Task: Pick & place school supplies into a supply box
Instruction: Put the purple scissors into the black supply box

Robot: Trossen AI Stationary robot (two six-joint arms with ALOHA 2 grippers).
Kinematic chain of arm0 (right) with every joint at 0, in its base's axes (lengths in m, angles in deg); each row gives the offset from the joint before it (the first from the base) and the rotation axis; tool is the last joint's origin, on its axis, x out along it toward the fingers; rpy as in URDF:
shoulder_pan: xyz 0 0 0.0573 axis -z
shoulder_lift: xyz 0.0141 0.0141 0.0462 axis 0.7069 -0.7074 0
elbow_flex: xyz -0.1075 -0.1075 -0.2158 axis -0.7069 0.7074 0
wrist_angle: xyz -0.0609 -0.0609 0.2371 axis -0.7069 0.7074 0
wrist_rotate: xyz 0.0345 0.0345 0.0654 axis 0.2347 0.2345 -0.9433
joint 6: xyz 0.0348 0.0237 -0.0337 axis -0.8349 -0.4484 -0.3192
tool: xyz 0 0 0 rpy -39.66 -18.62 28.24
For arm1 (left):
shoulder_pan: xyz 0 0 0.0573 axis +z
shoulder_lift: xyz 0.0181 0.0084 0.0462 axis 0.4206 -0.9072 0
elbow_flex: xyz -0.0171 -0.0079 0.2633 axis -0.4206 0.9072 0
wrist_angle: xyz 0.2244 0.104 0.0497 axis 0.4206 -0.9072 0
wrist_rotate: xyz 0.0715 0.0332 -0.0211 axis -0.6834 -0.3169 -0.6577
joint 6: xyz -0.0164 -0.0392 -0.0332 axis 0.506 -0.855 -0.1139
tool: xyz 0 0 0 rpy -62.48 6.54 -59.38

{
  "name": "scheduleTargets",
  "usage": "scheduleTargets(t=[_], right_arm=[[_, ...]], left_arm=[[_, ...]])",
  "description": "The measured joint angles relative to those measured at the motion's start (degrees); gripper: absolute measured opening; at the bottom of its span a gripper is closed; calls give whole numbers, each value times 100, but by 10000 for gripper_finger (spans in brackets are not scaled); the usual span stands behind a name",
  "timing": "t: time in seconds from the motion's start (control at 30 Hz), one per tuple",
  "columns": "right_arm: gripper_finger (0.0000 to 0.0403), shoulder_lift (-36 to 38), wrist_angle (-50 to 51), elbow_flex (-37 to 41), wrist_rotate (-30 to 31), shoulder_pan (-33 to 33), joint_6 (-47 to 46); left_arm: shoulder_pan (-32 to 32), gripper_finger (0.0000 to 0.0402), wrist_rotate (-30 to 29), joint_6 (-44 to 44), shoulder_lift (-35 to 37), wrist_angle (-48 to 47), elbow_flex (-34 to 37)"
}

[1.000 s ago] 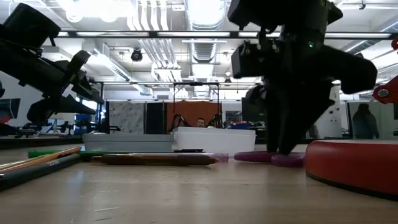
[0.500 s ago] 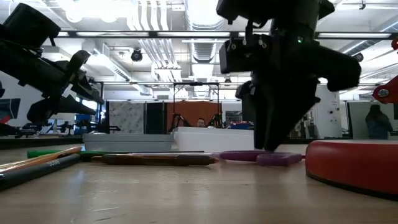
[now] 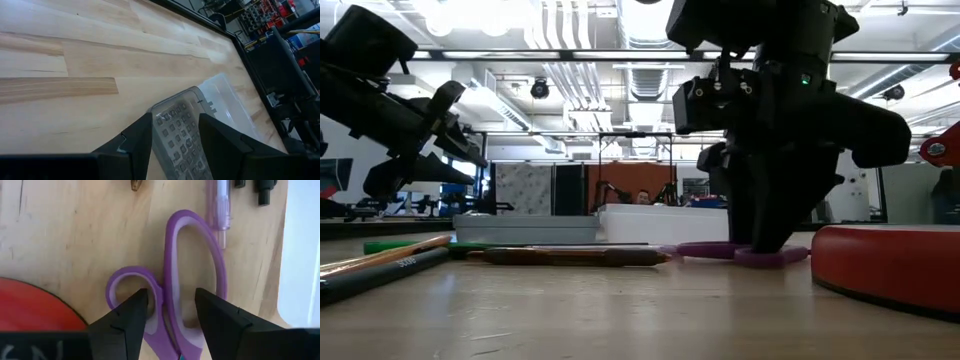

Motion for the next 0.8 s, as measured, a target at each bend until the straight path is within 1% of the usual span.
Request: scheduleTargets(t=[0.1,0.17,0.37,0.53,0.63,0.7,0.8], right_arm=[[149,-140,20,-14,-11,-2,-115],[133,-175,42,-14,-17,-2,-256],[47,-59,162,-10,-20,-7,-571],[43,185,335,-23,13,11,-1139],[43,495,691,16,59,66,-1643],[43,804,843,-41,308,91,-1926],[43,1243,1468,-77,855,119,-2361]], left_arm=[[2,145,0,0,-2,0,0],[2,145,-1,0,0,0,0],[2,145,1,0,0,0,2],[2,145,-1,0,0,2,2],[2,145,-1,0,0,2,2],[2,145,-1,0,-2,0,2],[2,145,-1,6,-2,0,4]])
